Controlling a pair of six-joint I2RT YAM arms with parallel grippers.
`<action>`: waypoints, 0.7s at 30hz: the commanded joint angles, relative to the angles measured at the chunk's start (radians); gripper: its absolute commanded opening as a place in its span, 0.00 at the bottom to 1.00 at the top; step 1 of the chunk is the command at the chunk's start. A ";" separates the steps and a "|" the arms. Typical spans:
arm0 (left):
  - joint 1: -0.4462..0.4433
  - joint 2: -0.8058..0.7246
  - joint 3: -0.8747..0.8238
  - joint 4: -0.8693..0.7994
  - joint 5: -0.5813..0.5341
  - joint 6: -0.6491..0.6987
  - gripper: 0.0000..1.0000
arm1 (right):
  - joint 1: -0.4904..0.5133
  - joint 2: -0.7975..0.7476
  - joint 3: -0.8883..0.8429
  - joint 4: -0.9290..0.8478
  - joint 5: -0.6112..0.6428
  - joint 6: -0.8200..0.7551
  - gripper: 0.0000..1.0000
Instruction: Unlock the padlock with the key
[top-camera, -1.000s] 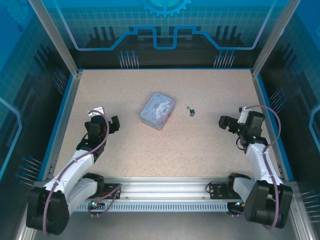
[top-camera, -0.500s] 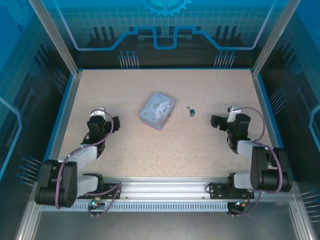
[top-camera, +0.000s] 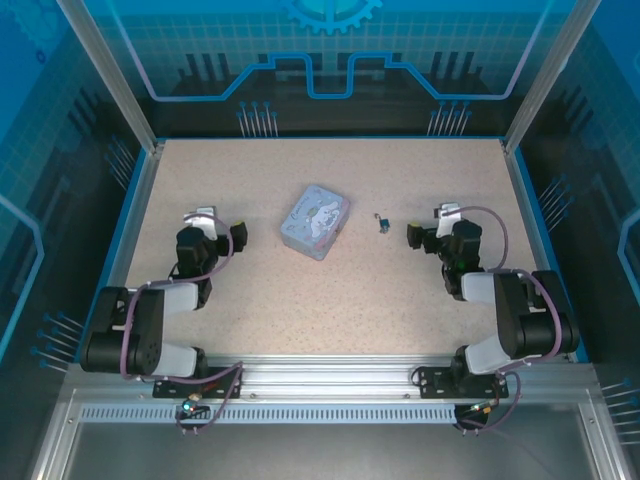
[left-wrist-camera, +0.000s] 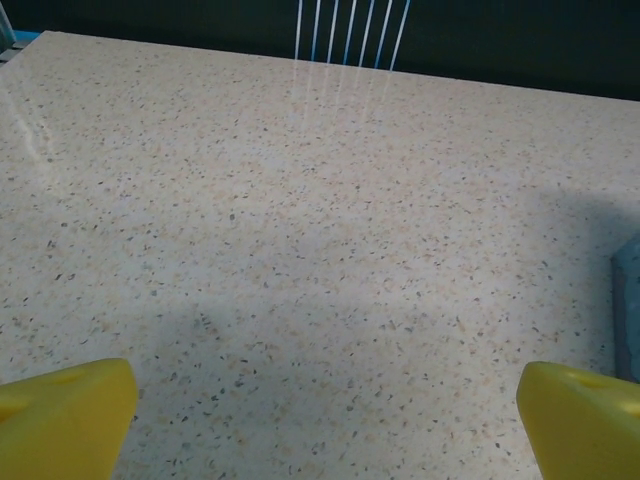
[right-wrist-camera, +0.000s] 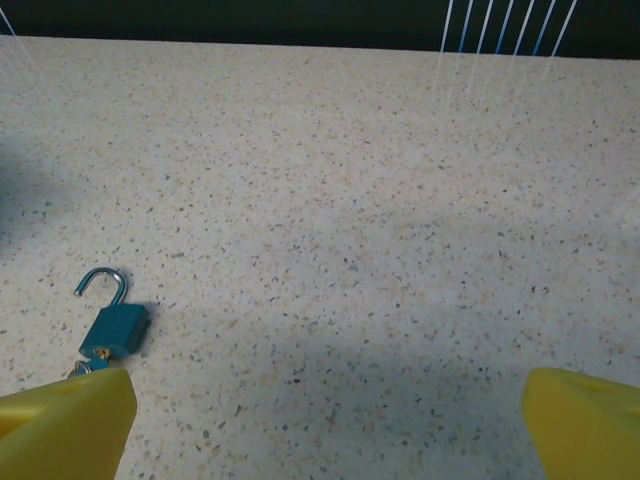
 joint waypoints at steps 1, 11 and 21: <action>0.012 -0.002 0.000 0.051 0.057 0.029 0.99 | 0.016 0.007 0.018 -0.010 0.038 -0.027 1.00; 0.013 0.153 0.035 0.133 0.063 0.029 0.99 | 0.029 0.010 0.024 -0.017 0.056 -0.041 1.00; 0.007 0.154 0.046 0.116 0.051 0.036 0.99 | 0.036 0.010 0.029 -0.026 0.045 -0.050 1.00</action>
